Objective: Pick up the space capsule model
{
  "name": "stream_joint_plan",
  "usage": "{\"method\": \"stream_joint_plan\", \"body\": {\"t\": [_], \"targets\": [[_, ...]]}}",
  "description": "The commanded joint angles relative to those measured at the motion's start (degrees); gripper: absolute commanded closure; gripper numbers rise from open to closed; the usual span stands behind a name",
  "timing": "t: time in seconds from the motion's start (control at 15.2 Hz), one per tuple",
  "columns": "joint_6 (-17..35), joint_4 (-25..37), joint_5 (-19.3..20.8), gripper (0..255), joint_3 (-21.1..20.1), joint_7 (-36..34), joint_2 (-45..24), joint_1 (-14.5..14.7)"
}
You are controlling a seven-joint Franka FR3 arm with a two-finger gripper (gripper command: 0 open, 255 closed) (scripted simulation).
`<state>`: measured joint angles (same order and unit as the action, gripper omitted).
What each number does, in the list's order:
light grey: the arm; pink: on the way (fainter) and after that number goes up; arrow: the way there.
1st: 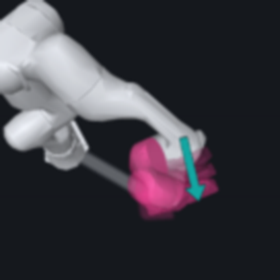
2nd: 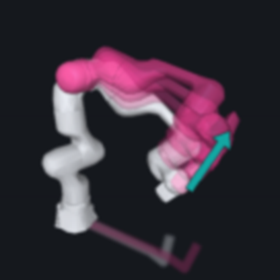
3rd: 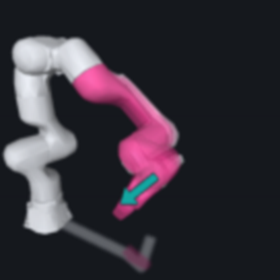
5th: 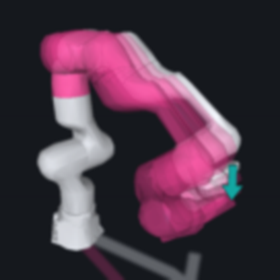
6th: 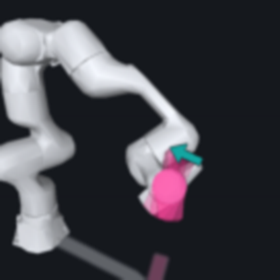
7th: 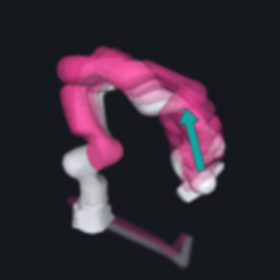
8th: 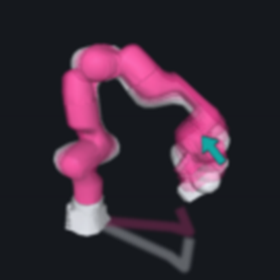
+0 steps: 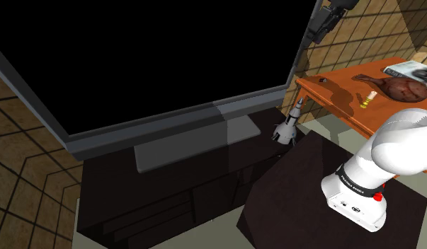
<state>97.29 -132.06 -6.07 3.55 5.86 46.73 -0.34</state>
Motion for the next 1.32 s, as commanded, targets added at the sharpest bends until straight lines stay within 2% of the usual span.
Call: {"method": "stream_joint_plan", "body": {"t": [0.0,0.73,1.25], "targets": [[0.0,0.0,0.0,0,0.0,0.0,0.0,0.0],[22.25,-22.51,6.74,0,0.54,-1.27,4.46,-7.04],[42.37,-34.47,12.55,0,1.69,-2.86,-0.33,-14.2]]}}
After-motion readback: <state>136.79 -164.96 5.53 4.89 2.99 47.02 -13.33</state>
